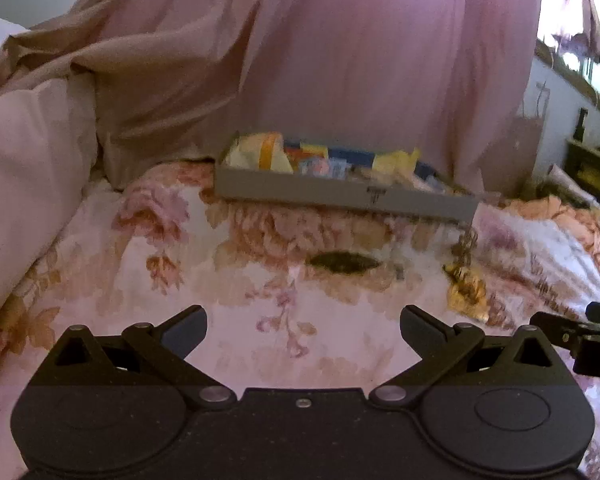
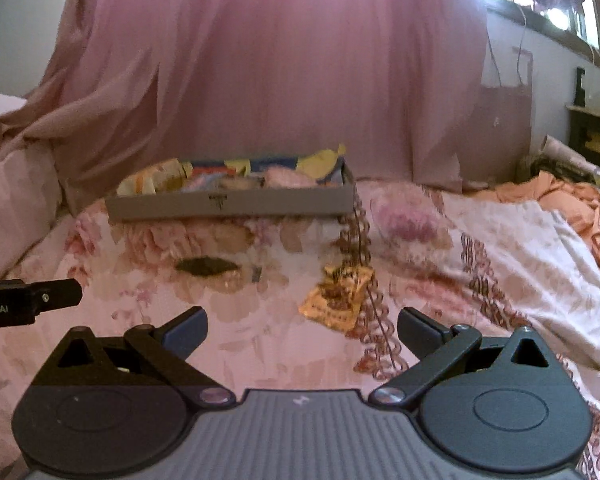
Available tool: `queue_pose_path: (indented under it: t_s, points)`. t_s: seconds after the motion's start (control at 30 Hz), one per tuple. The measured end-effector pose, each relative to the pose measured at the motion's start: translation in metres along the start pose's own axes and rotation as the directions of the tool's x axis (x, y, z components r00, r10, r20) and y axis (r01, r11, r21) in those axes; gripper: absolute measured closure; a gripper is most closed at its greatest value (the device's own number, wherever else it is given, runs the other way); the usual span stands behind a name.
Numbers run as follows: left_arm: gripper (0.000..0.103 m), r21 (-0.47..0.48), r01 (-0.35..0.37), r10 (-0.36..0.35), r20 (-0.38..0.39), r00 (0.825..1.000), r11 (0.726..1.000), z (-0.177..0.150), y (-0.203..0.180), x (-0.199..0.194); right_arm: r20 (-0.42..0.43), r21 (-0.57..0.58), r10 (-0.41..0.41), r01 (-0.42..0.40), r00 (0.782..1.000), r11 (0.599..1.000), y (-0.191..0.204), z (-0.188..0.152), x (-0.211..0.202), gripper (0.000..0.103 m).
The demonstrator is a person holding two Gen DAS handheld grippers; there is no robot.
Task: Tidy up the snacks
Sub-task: 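Withdraw both open tools from the tray toward the remaining snacks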
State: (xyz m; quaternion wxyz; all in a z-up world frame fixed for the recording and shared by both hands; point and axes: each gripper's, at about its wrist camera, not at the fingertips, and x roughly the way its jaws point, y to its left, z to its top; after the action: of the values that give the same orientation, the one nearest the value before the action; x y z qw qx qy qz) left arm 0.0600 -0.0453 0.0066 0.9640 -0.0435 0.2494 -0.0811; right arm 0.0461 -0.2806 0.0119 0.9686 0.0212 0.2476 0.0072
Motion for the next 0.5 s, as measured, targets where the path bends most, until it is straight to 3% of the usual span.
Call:
queue_pose_path:
  t_s: [0.5]
  points:
    - [0.001,0.068,0.006,0.000,-0.080,0.997,0.998,-0.003,0.002,0.033,-0.114,-0.006,0.005,-0.005,0.994,1.000,0.003,-0.011,0.026,0.000]
